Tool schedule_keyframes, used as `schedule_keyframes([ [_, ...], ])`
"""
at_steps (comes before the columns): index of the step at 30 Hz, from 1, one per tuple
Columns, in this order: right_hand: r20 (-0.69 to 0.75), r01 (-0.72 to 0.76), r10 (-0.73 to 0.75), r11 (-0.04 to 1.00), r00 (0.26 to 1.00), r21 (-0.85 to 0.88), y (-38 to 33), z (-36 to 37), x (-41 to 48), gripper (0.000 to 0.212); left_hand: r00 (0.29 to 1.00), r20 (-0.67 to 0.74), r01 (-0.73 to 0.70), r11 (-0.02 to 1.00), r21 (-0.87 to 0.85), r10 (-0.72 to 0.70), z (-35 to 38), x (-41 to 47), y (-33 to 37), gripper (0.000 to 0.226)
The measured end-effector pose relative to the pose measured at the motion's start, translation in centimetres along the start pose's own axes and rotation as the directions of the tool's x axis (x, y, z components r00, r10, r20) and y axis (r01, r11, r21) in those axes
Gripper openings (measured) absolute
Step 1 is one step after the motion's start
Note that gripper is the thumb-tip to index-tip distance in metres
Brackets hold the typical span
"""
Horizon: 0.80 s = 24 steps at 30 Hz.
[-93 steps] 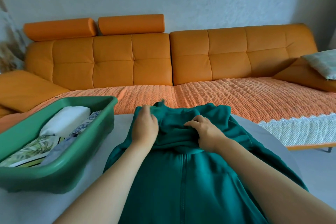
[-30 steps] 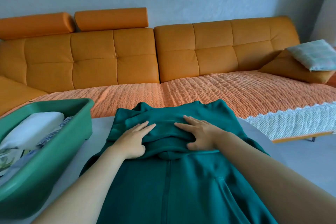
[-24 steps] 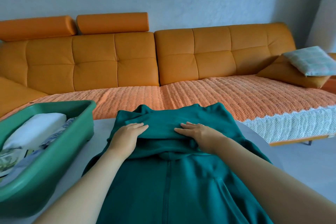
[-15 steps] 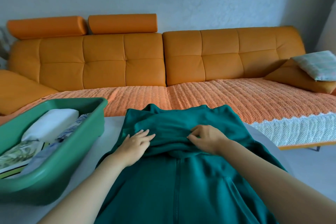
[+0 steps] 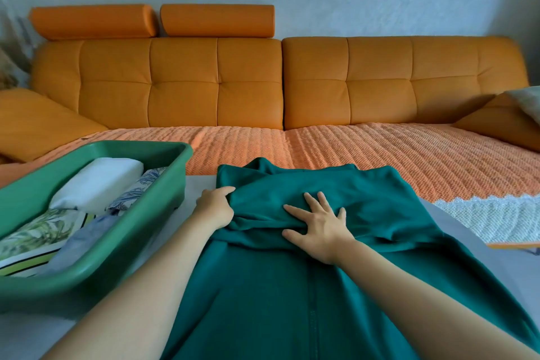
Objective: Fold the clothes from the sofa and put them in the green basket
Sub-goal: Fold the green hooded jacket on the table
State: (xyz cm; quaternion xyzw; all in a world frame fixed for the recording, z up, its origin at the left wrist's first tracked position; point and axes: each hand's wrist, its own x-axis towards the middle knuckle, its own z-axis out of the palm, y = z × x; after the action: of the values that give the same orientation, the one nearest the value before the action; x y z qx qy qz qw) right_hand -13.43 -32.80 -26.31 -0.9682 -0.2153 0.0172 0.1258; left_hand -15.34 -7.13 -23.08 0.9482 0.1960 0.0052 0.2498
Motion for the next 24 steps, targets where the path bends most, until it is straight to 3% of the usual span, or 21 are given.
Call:
schedule_keyframes([
  [5,0.030,0.060,-0.061,0.998,0.998,0.028,-1.7,-0.4,2.8,0.071,0.980,-0.199,-0.001,0.994,0.109,0.023,0.6,0.7,-1.6,0.067],
  [8,0.122,0.083,-0.082,0.997,0.989,0.000,-2.8,-1.2,4.8,0.065,0.979,-0.202,0.035,0.979,0.202,0.007,0.0,1.0,-3.0,0.064],
  [12,0.245,0.065,-0.065,0.998,0.967,0.010,-4.4,-3.8,7.8,0.055,0.971,-0.185,0.148,0.989,-0.014,-0.148,-1.0,1.6,-2.8,0.056],
  [14,0.190,0.037,-0.046,0.998,0.981,0.051,-5.5,-4.2,8.7,0.060,0.950,-0.221,0.195,0.973,-0.122,-0.218,-1.2,2.1,-2.2,0.044],
  [16,0.129,0.106,-0.099,0.993,0.987,-0.047,-6.4,-2.9,8.8,0.050,0.939,-0.220,0.240,0.962,-0.132,-0.265,-1.5,2.7,-1.9,0.033],
  [20,0.181,0.195,-0.159,0.960,0.970,-0.200,-6.6,0.2,8.2,0.076,0.959,-0.096,0.252,0.958,-0.138,-0.266,-2.2,3.3,-1.5,0.012],
  [24,0.170,0.181,-0.144,0.957,0.975,-0.227,-6.8,-0.1,8.3,0.080,0.952,0.002,0.277,0.863,-0.422,-0.305,-2.8,3.3,0.3,0.017],
])
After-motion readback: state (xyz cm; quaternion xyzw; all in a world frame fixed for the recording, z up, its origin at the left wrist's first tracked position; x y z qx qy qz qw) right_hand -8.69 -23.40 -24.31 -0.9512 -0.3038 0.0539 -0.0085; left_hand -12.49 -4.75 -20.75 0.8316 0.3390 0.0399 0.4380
